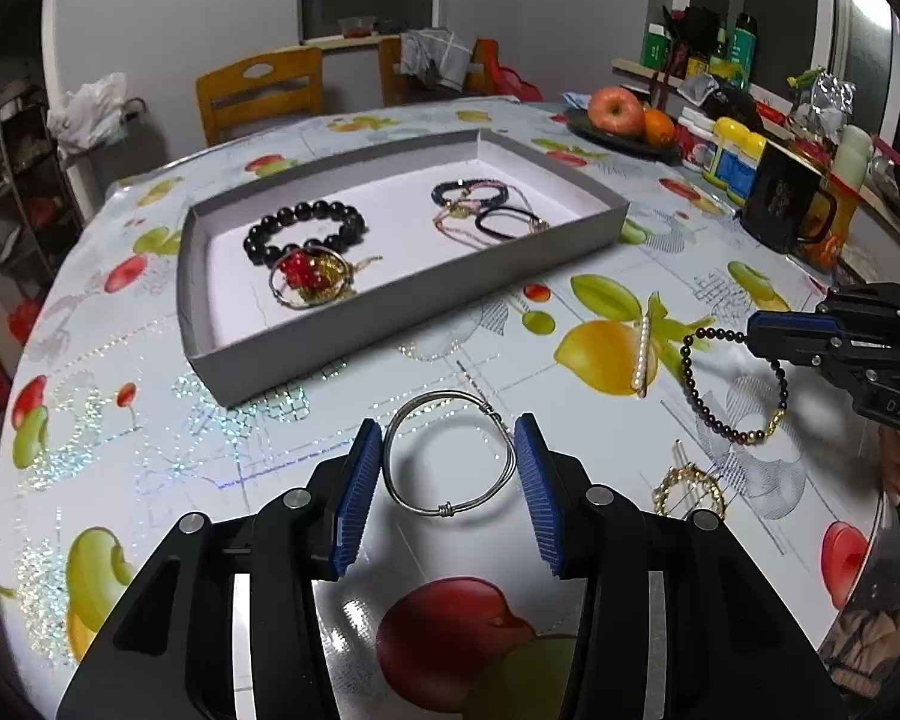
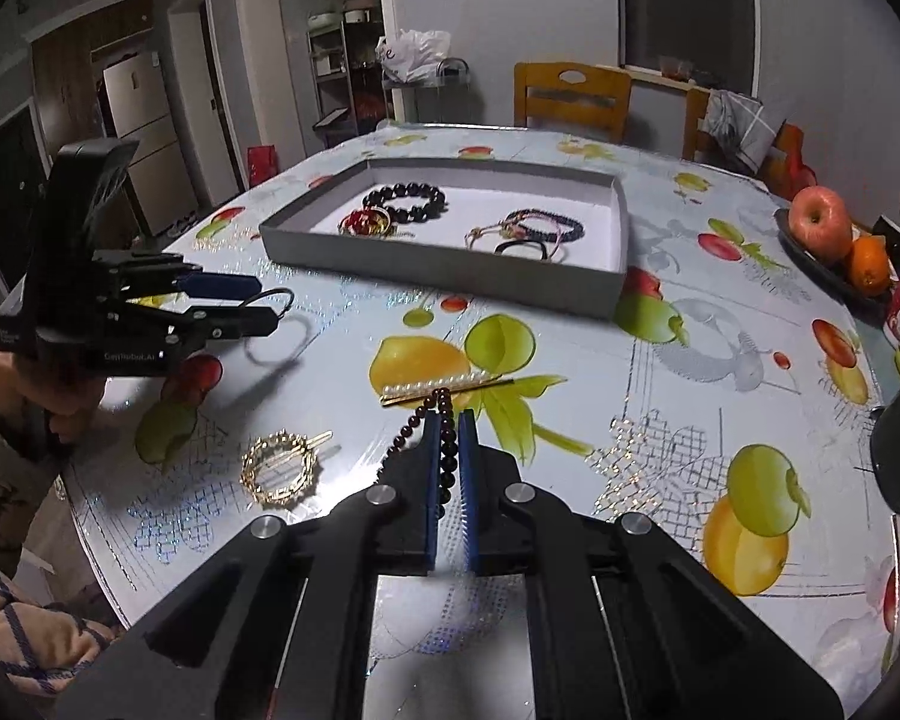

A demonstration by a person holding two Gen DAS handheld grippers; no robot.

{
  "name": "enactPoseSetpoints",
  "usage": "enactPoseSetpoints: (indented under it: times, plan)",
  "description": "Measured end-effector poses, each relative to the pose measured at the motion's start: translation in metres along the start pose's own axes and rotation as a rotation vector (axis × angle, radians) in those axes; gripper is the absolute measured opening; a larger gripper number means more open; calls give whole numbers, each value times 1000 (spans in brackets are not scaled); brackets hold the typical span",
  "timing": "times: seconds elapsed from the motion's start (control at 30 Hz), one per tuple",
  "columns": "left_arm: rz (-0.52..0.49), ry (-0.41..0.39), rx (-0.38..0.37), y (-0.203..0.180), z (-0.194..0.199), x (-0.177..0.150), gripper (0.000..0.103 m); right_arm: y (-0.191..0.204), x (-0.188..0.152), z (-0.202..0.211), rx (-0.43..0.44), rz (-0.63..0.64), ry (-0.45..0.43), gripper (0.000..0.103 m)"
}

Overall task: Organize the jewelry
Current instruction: 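Carry the bangle and bead bracelet into the gray box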

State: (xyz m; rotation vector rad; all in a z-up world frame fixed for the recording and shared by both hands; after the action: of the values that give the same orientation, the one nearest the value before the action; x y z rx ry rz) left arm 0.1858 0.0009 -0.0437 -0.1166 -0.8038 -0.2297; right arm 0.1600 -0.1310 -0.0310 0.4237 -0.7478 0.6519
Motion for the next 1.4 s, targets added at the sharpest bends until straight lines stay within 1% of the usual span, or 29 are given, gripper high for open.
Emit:
enactPoseSetpoints:
  times: [0.13,0.33,0.5,0.9,1.2,1.4]
  plan:
    - [10,-24,5,3,8,5,47,-4,6,3,-8,-9,-14,6]
    - [15,-50,-9,2,17,13,47,-6,14,8,-16,-7,-32,6]
    - [14,-57,-9,4,19,18,47,-5,23,11,-21,3,-46,6]
    - [7,-79,16,12,23,36,47,4,54,12,-9,46,-89,6]
    - [-4,-91,27,16,15,55,47,4,89,6,-1,74,-123,6]
    - [20,-102,33,24,1,70,47,2,112,-8,1,77,-135,6]
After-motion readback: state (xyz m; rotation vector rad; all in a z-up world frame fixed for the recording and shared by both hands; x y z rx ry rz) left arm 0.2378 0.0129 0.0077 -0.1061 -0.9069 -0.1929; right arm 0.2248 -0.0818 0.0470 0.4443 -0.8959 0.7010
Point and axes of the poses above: each gripper's, at about its wrist camera, not at the fingertips, and z roughly against the way its jaws point, y to its left, x to its top, the point moved 9 cm from there along -z, roughly the way its jaws point, and after that the axes turned 3 degrees about -y, right-handed, at the moved point
